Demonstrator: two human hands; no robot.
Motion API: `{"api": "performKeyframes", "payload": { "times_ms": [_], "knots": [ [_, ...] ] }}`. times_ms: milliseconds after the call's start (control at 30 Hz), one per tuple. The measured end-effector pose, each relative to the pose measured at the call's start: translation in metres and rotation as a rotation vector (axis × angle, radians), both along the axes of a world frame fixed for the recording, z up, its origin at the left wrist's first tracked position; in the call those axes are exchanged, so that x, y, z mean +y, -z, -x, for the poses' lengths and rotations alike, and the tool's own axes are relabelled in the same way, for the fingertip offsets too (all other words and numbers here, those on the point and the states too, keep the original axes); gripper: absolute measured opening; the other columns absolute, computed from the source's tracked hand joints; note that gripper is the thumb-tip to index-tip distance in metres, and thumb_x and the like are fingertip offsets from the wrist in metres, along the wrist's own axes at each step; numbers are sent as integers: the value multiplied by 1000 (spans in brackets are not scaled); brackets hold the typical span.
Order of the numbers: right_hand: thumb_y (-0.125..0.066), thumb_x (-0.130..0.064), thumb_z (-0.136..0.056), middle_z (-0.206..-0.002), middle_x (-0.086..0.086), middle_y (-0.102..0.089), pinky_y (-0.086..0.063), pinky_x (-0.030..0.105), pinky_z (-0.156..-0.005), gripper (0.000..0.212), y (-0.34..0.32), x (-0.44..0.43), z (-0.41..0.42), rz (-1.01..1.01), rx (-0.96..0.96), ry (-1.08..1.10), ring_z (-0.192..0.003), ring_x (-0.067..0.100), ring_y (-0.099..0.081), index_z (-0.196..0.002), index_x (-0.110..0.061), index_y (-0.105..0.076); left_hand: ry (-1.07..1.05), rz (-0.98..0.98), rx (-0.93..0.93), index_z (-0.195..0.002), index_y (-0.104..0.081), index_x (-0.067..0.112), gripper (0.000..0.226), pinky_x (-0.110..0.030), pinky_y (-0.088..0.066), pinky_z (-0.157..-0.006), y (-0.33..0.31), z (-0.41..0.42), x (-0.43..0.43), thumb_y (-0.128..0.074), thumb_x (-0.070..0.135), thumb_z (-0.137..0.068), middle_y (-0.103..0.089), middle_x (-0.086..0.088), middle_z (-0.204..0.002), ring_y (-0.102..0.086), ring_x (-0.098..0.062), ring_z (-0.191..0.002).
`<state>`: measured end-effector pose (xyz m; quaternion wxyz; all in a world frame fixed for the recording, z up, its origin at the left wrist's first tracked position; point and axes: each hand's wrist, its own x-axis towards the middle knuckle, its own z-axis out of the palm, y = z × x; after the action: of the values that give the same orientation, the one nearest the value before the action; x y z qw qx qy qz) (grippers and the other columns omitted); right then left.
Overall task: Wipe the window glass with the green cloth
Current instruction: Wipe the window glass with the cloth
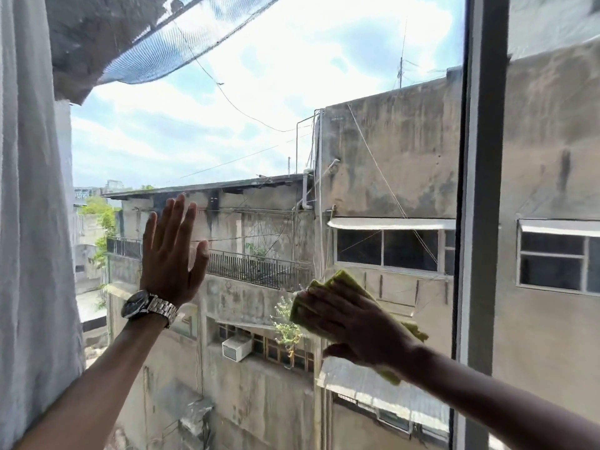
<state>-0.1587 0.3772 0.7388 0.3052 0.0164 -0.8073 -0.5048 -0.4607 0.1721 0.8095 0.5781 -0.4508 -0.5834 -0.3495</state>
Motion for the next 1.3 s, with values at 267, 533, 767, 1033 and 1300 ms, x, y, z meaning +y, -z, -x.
{"api": "performKeyframes", "payload": {
  "times_ms": [267, 533, 767, 1033, 1300],
  "knots": [
    [-20, -60, -105, -169, 13, -19, -23, 56, -126, 72, -71, 27, -17, 371, 517, 79, -158, 30, -13, -161, -13, -23, 7, -28, 23, -152, -35, 0, 63, -58, -18, -126, -1, -4, 1, -32, 36, -101, -28, -20, -164, -25, -34, -154],
    [-32, -59, -103, -170, 11, -16, -5, 52, -130, 75, -44, -51, 69, 631, 854, -39, -158, 29, -10, -161, -13, -22, -9, -26, 43, -153, -32, 0, 63, -61, -19, -125, 1, 0, 3, -32, 35, -101, -26, -18, -165, -23, -33, -155],
    [-44, -59, -102, -168, 6, -27, -31, 48, -124, 72, 18, -13, 36, 240, 306, -93, -156, 24, -24, -160, -19, -28, -10, -28, 28, -152, -34, -1, 63, -61, -19, -124, 2, -3, 2, -35, 33, -99, -28, -20, -164, -24, -35, -154],
    [-31, -48, -106, -169, 6, -22, -19, 49, -128, 62, -10, -39, 73, 483, 701, -91, -157, 25, -20, -161, -21, -23, -5, -10, -3, -154, -31, 1, 66, -56, -14, -128, -1, -6, 1, -32, 36, -98, -22, -15, -166, -18, -29, -156],
    [-24, -41, -109, -170, 5, -20, -11, 48, -129, 57, -56, -82, 135, 438, 567, -186, -158, 24, -16, -161, -18, -23, 50, -46, -4, -153, -27, -6, 64, -56, -15, -127, 1, -3, 4, -28, 28, -98, -24, -17, -164, -24, -36, -154]
  ]
}}
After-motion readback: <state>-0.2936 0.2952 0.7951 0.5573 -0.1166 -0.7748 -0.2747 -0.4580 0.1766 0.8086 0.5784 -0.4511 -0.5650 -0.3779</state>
